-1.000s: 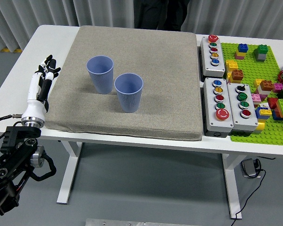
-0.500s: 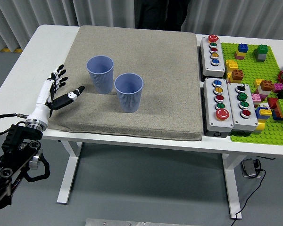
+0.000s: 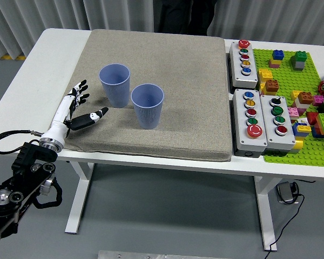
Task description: Pick cup pour cup place
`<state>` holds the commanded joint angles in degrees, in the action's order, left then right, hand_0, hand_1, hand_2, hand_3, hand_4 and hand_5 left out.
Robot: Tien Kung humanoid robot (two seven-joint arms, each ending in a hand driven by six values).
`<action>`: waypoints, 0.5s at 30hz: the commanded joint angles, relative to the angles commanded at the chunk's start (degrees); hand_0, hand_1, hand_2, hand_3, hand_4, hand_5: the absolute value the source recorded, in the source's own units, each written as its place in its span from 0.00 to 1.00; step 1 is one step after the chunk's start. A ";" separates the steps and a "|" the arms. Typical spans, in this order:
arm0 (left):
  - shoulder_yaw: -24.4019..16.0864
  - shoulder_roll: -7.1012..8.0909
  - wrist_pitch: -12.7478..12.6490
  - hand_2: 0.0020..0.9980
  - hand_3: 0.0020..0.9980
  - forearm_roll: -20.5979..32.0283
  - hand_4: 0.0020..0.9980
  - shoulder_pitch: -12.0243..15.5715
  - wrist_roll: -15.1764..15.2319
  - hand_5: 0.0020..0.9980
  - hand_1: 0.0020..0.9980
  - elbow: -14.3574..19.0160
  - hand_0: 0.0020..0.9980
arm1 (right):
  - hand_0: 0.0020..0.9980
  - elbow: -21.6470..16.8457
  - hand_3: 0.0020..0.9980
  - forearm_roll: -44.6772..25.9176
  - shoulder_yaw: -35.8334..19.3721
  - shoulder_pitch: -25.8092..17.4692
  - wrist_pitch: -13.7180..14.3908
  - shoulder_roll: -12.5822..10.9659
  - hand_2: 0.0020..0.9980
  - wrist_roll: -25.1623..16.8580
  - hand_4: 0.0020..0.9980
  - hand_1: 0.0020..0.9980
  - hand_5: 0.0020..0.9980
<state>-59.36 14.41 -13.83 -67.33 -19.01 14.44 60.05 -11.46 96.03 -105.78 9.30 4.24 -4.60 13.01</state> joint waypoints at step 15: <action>2.19 -0.97 0.18 1.00 1.00 1.09 0.87 -3.10 0.22 0.20 0.90 -2.32 0.89 | 0.70 -0.01 0.60 -0.31 0.29 0.14 0.02 0.07 0.64 0.14 0.07 0.69 0.41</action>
<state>-57.18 13.43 -13.65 -66.24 -22.11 14.66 57.73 -11.47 95.72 -105.49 9.44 4.26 -4.54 13.15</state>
